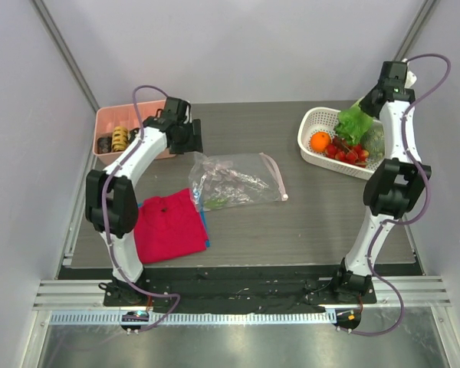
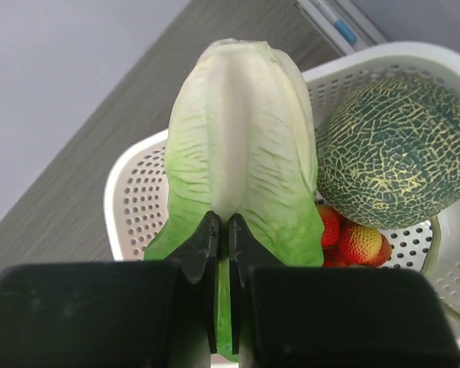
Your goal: Open the zip-top bag and remove the fake food
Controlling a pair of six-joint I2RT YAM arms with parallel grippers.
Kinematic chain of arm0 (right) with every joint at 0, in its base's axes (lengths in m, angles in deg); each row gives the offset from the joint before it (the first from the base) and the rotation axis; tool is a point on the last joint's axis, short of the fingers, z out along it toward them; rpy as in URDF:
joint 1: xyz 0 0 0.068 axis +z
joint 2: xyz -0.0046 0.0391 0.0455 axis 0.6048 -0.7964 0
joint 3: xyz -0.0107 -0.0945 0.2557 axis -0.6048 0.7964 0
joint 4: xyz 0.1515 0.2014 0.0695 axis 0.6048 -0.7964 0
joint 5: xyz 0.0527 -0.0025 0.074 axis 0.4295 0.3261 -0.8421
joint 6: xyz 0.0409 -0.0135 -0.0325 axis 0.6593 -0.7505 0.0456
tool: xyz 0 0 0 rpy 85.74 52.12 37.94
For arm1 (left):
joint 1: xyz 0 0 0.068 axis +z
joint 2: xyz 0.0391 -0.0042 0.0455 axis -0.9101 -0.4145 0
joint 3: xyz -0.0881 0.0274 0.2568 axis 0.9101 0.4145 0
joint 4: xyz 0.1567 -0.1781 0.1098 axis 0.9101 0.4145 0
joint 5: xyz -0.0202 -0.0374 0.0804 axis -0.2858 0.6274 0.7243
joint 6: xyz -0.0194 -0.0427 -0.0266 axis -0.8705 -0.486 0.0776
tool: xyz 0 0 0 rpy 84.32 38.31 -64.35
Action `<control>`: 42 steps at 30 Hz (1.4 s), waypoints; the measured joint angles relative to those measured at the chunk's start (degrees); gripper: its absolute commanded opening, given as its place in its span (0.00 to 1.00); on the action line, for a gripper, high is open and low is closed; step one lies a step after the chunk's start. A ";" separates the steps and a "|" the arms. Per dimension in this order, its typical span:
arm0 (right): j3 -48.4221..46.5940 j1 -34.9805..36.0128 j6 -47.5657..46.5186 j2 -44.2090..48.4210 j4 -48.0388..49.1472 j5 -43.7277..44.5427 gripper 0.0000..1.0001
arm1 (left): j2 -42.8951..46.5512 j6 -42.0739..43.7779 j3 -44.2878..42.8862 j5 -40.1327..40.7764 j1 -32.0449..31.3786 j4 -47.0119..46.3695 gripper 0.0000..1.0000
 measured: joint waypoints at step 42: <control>26.14 14.12 -7.72 24.44 -11.39 -5.44 0.67 | 8.76 -0.07 3.48 -3.98 -15.58 9.70 0.57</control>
